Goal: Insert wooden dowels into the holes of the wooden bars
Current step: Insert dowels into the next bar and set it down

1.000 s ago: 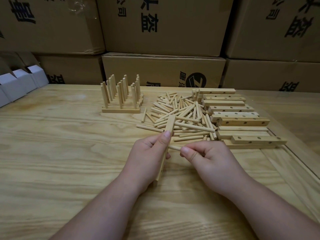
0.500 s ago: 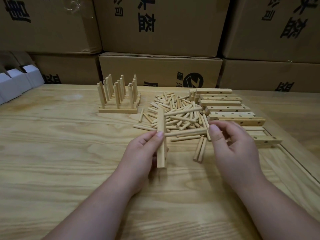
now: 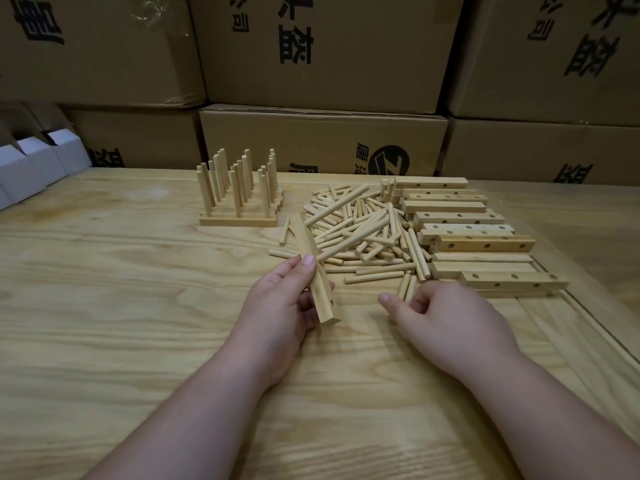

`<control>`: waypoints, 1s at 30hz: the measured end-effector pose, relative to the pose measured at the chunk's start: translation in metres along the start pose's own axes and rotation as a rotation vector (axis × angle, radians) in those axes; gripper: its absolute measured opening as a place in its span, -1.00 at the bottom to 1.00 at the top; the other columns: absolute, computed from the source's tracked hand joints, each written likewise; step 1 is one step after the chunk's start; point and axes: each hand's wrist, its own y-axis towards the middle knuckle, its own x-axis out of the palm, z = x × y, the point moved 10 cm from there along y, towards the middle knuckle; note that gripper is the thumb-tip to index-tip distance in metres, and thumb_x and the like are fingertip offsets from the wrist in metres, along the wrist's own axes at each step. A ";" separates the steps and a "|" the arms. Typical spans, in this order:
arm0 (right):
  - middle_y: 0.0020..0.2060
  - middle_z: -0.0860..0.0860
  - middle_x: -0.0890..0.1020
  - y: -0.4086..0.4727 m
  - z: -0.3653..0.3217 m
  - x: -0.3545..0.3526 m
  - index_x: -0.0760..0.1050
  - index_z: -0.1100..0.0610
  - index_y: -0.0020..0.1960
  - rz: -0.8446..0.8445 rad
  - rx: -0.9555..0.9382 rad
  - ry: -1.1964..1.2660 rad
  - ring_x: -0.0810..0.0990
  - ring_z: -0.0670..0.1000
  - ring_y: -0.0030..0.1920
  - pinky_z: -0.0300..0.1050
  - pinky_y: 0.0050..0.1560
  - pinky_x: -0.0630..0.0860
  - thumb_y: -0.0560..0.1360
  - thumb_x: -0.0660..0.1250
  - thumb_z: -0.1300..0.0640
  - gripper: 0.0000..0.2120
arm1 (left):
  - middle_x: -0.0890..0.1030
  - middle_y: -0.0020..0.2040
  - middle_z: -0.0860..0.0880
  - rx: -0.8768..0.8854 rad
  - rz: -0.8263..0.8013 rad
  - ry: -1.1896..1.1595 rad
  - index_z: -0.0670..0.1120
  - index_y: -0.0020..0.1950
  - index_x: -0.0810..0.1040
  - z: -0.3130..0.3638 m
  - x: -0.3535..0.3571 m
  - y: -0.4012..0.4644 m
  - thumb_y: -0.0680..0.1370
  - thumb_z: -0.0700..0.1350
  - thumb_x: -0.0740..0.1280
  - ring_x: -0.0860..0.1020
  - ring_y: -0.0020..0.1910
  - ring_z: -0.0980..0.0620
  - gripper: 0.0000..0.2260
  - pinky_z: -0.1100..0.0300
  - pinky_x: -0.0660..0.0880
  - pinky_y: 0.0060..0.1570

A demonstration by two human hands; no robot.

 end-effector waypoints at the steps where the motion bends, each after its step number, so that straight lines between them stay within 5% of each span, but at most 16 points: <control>1: -0.47 -0.12 0.56 0.000 -0.002 0.001 0.47 -0.02 -0.34 0.000 0.007 -0.021 0.53 -0.07 -0.36 -0.15 -0.40 0.39 0.31 0.10 -0.58 -0.38 | 0.63 -0.32 -0.03 0.001 -0.001 0.004 -0.11 0.01 0.61 0.000 0.000 0.000 0.45 -0.01 0.39 0.63 -0.31 0.09 -0.78 0.19 0.56 -0.39; 6: -0.39 -0.10 0.57 0.004 -0.003 0.005 0.48 0.00 -0.30 -0.030 0.026 -0.089 0.54 -0.01 -0.33 -0.11 -0.32 0.49 0.36 0.14 -0.46 -0.48 | 0.64 -0.32 -0.02 0.011 0.002 0.022 -0.09 0.00 0.66 -0.001 0.001 0.001 0.41 0.01 0.40 0.63 -0.33 0.09 -0.76 0.23 0.55 -0.41; 10: -0.41 -0.06 0.56 0.006 -0.001 0.003 0.49 0.04 -0.35 -0.038 0.053 -0.097 0.53 0.02 -0.36 -0.15 -0.41 0.38 0.34 0.18 -0.28 -0.60 | 0.66 -0.31 -0.04 0.012 0.002 0.026 -0.12 0.08 0.64 -0.001 0.001 0.001 0.43 0.00 0.38 0.64 -0.33 0.10 -0.70 0.24 0.54 -0.42; 22: -0.50 -0.02 0.52 0.008 0.004 0.006 0.46 0.10 -0.42 -0.136 0.038 -0.095 0.54 0.05 -0.41 -0.17 -0.44 0.33 0.30 0.24 -0.23 -0.60 | 0.64 -0.28 -0.03 0.029 -0.010 0.004 -0.11 0.08 0.65 0.001 0.002 0.001 0.41 0.00 0.40 0.64 -0.31 0.10 -0.69 0.23 0.54 -0.41; 30: -0.47 -0.06 0.57 -0.001 0.004 -0.005 0.49 0.02 -0.33 0.010 0.030 0.128 0.54 -0.04 -0.38 -0.11 -0.39 0.45 0.45 0.25 -0.14 -0.71 | 0.65 -0.27 0.00 0.011 0.020 -0.050 -0.15 0.17 0.57 0.000 -0.002 0.001 0.37 0.00 0.42 0.66 -0.28 0.08 -0.58 0.21 0.55 -0.41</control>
